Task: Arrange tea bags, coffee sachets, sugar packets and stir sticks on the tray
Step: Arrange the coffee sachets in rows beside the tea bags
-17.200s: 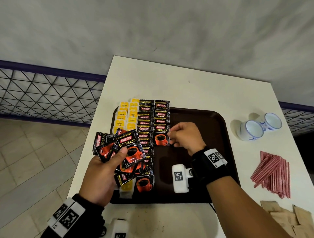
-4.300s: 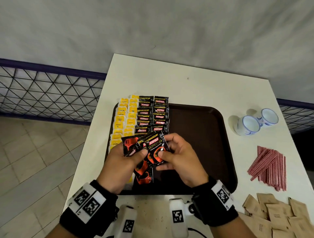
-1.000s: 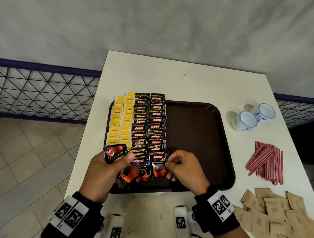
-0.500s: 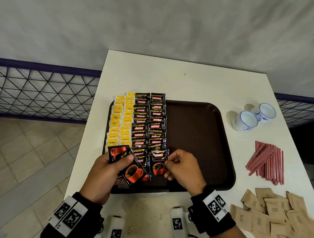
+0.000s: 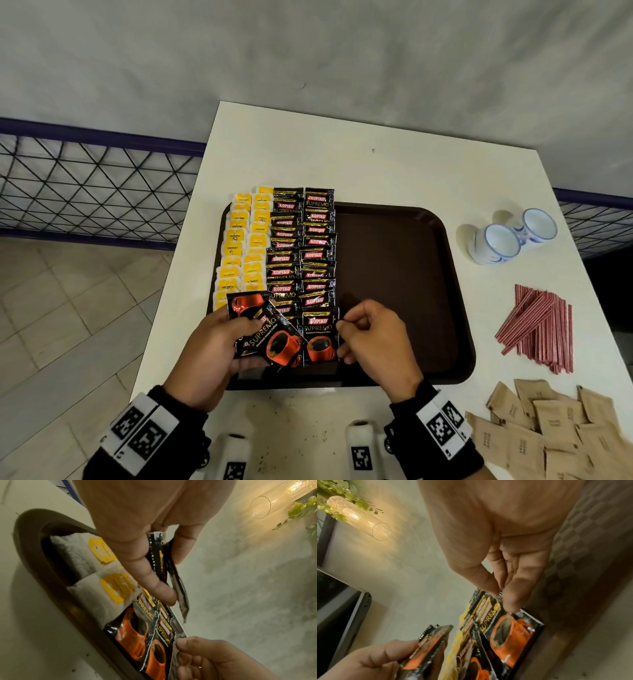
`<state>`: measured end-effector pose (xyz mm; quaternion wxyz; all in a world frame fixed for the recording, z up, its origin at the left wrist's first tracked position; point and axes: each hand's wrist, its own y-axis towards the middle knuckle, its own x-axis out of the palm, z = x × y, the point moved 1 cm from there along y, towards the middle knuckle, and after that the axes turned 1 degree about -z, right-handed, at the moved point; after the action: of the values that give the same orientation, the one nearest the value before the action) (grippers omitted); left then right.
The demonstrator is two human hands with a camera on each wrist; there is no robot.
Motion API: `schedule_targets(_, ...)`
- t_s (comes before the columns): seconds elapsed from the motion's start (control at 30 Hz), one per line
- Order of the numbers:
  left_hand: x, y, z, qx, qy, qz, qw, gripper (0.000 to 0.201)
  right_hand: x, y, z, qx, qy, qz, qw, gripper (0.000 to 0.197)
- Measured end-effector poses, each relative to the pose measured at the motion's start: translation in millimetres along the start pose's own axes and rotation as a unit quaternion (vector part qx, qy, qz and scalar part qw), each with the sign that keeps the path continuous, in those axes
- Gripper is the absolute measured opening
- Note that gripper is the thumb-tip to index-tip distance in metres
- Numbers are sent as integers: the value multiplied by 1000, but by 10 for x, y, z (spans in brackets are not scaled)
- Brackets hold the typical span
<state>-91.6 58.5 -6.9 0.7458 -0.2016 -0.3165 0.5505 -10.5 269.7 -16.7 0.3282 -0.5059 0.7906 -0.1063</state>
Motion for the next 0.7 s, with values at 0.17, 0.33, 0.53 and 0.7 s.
schedule_targets(0.17, 83, -1, 2, 22, 28, -23, 999, 25, -27, -108, -204, -81, 21, -47, 995, 9)
schedule_targets(0.33, 215, -12, 14, 81, 59, -49, 994, 29, 51, -129, -327, -61, 54, -181, 980, 20)
schedule_targets(0.53, 249, 19, -14, 127, 121, -33, 984, 29, 73, -111, -211, -102, 67, -184, 975, 10)
schedule_targets(0.7, 317, 20, 4, 141, 181, -37, 973, 15, 8, -101, -202, -128, 55, -169, 976, 8)
